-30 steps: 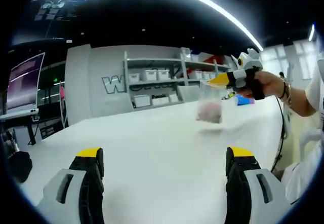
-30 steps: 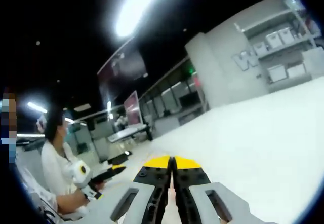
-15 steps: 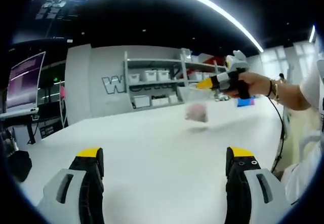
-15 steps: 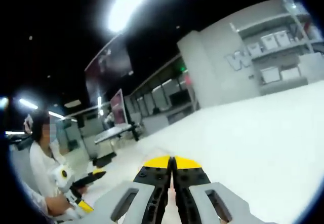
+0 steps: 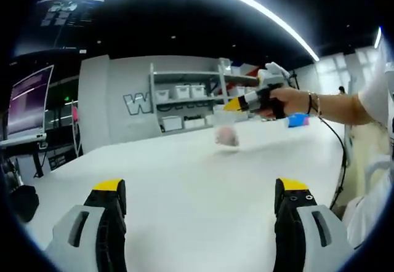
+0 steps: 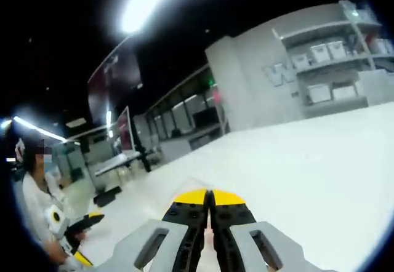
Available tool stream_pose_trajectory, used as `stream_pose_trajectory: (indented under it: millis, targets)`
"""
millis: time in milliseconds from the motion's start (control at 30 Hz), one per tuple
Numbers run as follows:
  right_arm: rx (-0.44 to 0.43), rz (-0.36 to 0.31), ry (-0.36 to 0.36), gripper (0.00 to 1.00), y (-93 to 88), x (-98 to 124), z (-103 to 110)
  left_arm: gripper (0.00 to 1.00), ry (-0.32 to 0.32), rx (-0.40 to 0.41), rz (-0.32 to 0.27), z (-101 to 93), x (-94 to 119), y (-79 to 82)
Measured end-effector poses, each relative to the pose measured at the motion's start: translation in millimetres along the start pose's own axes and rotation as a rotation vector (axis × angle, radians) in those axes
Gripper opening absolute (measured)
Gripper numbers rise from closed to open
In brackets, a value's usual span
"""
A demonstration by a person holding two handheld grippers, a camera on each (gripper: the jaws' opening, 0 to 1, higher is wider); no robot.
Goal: Open the resealable bag by pulling the two sides of the seal apart until the entire bag opening is separated and visibly accessible.
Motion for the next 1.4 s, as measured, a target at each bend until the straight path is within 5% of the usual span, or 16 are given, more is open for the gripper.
stream_pose_trajectory:
  millis: [1400]
  targets:
    - [-0.015,0.021,-0.144,0.0,17.1,-54.5,-70.8,1.0,-0.001,-0.008,-0.009,-0.6,-1.0,0.0]
Point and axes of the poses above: the point that each gripper's makers call its tool centre point, and the gripper's own axes: x roughly backward along the fingers, z roughly to its left, y roughly out of its top, the point moved 8 cm from there along x, roughly backward along the fingers, and after that the axes turned 14 degrees about y, right-handed, at the moved point
